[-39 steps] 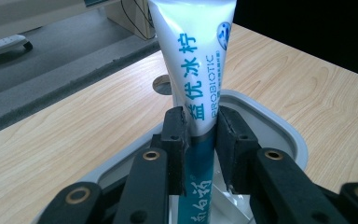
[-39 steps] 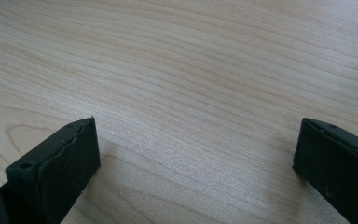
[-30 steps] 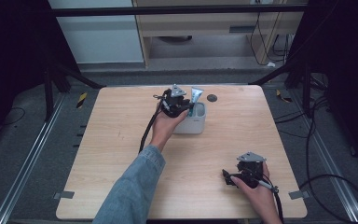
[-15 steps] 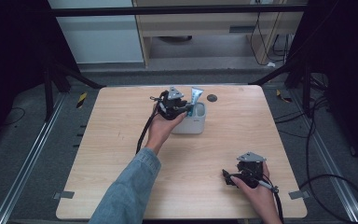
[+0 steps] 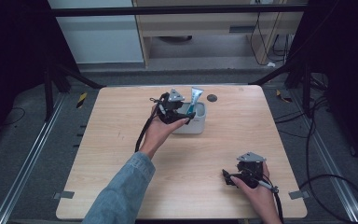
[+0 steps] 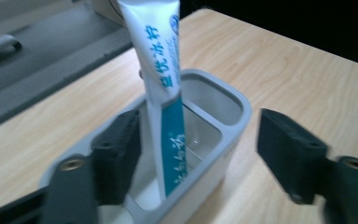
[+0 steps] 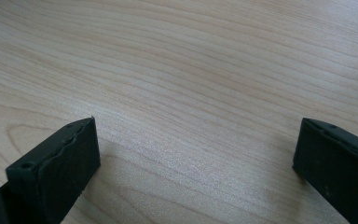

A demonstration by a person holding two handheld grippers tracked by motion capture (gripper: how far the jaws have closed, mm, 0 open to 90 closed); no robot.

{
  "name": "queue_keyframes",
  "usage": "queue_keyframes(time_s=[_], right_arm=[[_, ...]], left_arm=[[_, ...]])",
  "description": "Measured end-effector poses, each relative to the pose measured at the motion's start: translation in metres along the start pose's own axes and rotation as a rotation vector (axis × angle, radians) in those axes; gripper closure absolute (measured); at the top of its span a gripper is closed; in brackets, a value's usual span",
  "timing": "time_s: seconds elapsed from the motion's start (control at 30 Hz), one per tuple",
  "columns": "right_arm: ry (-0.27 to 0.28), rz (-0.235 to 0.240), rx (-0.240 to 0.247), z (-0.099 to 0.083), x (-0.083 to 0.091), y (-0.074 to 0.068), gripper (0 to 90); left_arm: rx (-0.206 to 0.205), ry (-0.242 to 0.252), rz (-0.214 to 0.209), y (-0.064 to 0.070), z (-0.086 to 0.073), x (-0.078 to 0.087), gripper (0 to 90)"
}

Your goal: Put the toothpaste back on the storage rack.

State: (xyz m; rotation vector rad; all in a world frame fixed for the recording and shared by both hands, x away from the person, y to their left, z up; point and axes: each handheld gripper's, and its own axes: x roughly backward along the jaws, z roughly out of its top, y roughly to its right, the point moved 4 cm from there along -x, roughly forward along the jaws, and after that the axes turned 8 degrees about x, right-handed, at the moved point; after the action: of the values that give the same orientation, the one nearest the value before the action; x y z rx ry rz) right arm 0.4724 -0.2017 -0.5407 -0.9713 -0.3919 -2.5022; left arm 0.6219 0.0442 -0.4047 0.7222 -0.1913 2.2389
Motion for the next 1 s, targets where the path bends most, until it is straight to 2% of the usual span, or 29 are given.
queue_keyframes(time_s=[0.1,0.23,0.4,0.63,0.77,1.0], right_arm=[[0.000,0.000,-0.003,0.000,0.000,0.000,0.7],[0.001,0.001,-0.002,0.000,0.000,-0.001,0.7],[0.001,0.001,-0.002,0.000,0.000,-0.001,0.7],[0.001,0.001,0.001,0.000,0.000,-0.001,0.7],[0.001,0.001,0.001,0.000,0.000,-0.001,0.7],[0.000,0.000,0.000,-0.001,0.001,-0.001,0.7]], left_arm=[[0.016,-0.018,-0.009,0.003,-0.001,0.006,14.2],[0.009,-0.019,-0.016,0.009,-0.002,0.017,7.6],[0.001,-0.026,-0.032,0.015,-0.010,0.032,6.0],[-0.041,-0.072,-0.019,0.020,-0.032,0.045,5.9],[-0.069,-0.114,-0.021,0.026,-0.049,0.048,5.3],[-0.104,-0.152,-0.030,0.036,-0.077,0.056,5.1]])
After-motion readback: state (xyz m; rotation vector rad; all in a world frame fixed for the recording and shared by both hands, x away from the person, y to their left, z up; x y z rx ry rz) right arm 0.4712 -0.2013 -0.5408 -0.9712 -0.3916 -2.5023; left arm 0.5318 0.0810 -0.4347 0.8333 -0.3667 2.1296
